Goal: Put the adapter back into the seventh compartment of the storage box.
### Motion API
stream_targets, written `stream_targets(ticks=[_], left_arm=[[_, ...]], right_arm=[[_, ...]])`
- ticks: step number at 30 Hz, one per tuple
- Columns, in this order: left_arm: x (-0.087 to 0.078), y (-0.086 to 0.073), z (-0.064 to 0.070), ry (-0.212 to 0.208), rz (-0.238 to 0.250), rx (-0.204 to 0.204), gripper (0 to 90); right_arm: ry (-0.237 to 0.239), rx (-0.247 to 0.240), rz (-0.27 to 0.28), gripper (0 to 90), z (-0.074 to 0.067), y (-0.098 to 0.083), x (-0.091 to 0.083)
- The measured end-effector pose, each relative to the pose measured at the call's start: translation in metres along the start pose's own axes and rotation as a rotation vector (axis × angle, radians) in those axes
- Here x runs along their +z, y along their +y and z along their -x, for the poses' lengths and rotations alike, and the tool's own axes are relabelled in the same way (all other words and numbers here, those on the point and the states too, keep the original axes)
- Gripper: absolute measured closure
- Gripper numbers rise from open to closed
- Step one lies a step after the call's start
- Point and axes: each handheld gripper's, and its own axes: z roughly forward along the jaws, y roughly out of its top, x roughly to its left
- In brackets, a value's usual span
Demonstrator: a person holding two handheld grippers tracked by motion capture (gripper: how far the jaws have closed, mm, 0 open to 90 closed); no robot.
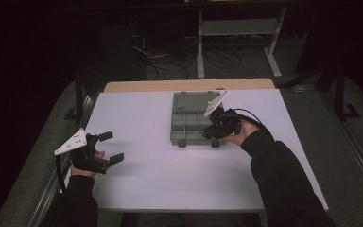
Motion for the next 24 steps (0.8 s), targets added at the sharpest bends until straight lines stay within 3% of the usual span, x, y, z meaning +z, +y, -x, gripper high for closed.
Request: stream_targets(ticks=[17,24], left_arm=[[0.0,0.0,0.0,-0.002,0.001,-0.001,0.0],[0.0,0.0,0.0,-0.001,0.001,-0.001,0.0]], right_arm=[[-0.023,0.043,0.049,74.7,0.024,0.0,0.001],[-0.021,0.051,0.04,74.7,0.028,0.001,0.006]])
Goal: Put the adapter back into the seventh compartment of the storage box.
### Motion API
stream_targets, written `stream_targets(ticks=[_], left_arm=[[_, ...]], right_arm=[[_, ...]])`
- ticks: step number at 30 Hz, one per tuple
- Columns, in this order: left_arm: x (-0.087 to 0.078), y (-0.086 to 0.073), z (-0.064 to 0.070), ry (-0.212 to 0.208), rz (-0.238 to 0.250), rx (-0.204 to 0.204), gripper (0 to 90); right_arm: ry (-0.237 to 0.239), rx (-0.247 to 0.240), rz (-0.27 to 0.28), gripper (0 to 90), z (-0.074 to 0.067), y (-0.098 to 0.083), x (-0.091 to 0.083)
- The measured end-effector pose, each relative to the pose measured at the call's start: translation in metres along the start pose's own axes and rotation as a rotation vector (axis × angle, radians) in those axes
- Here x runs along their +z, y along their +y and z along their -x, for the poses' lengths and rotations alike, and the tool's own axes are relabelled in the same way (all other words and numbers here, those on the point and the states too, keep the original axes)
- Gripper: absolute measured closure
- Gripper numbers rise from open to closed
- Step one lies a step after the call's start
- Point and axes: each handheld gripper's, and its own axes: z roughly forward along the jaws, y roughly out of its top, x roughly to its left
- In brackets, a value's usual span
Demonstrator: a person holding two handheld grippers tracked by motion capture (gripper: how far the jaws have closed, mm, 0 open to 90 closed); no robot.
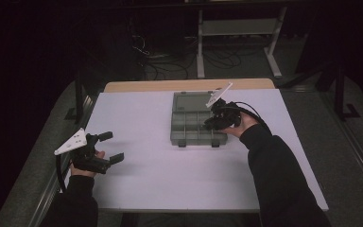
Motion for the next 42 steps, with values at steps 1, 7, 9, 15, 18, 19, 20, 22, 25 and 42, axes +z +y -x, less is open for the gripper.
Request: stream_targets(ticks=[1,7,9,15,18,19,20,22,25,42], left_arm=[[0.0,0.0,0.0,0.0,0.0,0.0,0.0],[0.0,0.0,0.0,-0.004,0.004,0.001,0.0],[0.0,0.0,0.0,-0.004,0.006,0.002,0.0],[-0.001,0.0,0.0,-0.005,0.006,0.003,0.0],[0.0,0.0,0.0,-0.006,0.004,0.001,0.0],[0.0,0.0,0.0,-0.007,0.003,0.002,0.0],[0.0,0.0,0.0,-0.007,0.003,0.003,0.0],[0.0,0.0,0.0,-0.008,0.003,0.004,0.0],[0.0,0.0,0.0,-0.008,0.002,0.003,0.0],[0.0,0.0,0.0,-0.007,-0.002,0.002,0.0]], right_arm=[[-0.001,-0.001,-0.006,74.7,0.001,0.001,0.003],[0.01,0.008,-0.024,74.7,0.005,0.001,0.015],[0.011,0.009,-0.026,74.7,0.007,0.0,0.017],[0.016,0.019,-0.038,74.6,0.012,-0.001,0.024],[0.016,0.024,-0.04,74.7,0.013,-0.001,0.026],[0.015,0.025,-0.044,74.6,0.014,-0.001,0.027],[0.015,0.028,-0.048,74.6,0.014,-0.002,0.028],[0.013,0.026,-0.058,74.6,0.015,-0.002,0.031],[0.012,0.035,-0.066,74.6,0.016,-0.003,0.034],[0.011,0.051,-0.122,74.6,0.022,-0.007,0.046]])
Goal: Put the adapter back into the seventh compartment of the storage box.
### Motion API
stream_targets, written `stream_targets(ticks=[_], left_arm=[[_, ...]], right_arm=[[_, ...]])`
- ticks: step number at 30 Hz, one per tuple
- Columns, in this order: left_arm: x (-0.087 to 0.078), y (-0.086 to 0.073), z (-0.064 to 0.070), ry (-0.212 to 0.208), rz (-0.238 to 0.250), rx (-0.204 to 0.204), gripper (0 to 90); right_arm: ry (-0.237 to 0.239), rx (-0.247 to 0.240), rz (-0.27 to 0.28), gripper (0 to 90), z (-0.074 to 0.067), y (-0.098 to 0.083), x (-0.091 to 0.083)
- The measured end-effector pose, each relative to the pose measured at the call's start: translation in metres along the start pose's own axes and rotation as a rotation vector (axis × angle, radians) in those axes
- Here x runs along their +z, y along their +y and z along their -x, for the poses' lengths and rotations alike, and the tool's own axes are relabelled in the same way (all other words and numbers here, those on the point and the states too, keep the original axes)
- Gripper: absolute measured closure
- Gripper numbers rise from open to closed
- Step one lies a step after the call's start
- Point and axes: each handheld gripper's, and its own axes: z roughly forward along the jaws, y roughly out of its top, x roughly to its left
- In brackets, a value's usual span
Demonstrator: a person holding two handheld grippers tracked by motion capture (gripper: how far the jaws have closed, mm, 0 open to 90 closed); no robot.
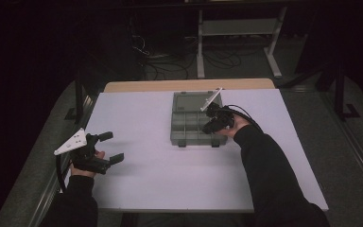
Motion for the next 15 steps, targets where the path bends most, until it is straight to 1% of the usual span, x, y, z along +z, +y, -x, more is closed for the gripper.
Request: stream_targets(ticks=[6,7,9,15], left_arm=[[0.0001,0.0,0.0001,-0.001,0.001,0.0,0.0],[0.0,0.0,0.0,-0.001,0.001,0.0,0.0],[0.0,0.0,0.0,-0.001,0.001,0.0,0.0],[0.0003,-0.0001,0.0,-0.002,0.001,-0.001,0.0]], right_arm=[[0.003,-0.002,0.003,73.9,-0.0002,0.0005,0.0007],[0.006,0.0,0.01,71.0,-0.0002,0.0005,-0.0004],[0.006,0.001,0.012,71.0,-0.0003,0.0005,-0.0009],[0.002,0.012,0.02,65.9,0.0001,-0.0009,-0.0053]])
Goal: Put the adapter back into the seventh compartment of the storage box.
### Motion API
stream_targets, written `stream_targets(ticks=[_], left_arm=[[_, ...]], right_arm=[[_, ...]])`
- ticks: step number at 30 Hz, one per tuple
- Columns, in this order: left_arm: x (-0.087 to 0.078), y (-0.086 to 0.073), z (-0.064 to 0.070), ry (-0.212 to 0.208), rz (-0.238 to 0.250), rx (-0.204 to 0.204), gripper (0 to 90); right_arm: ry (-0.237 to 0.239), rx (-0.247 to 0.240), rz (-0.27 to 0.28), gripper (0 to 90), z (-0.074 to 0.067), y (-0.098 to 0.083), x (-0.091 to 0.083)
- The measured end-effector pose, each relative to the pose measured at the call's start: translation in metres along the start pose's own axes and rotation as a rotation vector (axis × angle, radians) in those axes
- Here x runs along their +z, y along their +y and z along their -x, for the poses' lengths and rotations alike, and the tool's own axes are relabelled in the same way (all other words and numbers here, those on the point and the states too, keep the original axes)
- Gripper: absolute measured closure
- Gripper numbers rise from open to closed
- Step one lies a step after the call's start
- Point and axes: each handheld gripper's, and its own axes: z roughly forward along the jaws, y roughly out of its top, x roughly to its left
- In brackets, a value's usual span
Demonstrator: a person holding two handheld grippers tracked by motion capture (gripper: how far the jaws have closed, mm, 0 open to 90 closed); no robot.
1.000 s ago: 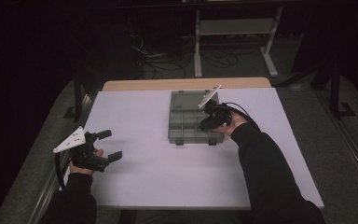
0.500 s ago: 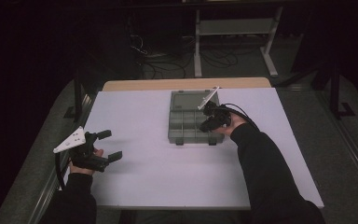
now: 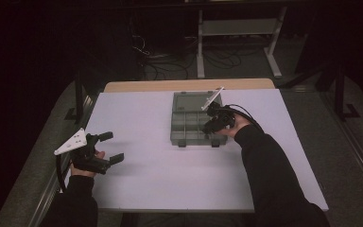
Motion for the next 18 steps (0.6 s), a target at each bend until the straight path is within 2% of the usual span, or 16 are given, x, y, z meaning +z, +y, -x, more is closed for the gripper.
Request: stream_targets(ticks=[3,4,10,11,12,13,16,18], left_arm=[[0.0,0.0,0.0,0.0,0.0,0.0,0.0],[0.0,0.0,0.0,0.0,0.0,0.0,0.0],[0.0,0.0,0.0,0.001,0.001,0.0,0.0],[0.0,0.0,0.0,0.001,0.0,0.0,0.0],[0.0,0.0,0.0,0.001,0.0,0.0,0.0],[0.0,0.0,0.0,0.001,0.0,0.0,0.0],[0.0,0.0,0.0,0.001,0.0,-0.001,0.0],[0.0,0.0,0.0,0.0,0.0,0.0,0.0]], right_arm=[[-0.003,0.005,0.008,63.0,0.0,0.0,-0.002],[-0.01,0.013,0.019,57.0,0.0,-0.001,-0.006],[-0.021,0.033,0.039,47.4,0.0,-0.002,-0.013],[-0.031,0.041,0.052,42.4,0.0,-0.003,-0.017],[-0.031,0.041,0.052,42.4,0.0,-0.003,-0.017],[-0.045,0.053,0.07,34.1,0.001,-0.004,-0.023],[-0.047,0.057,0.073,32.3,0.001,-0.005,-0.024],[-0.059,0.075,0.085,22.2,0.001,-0.007,-0.03]])
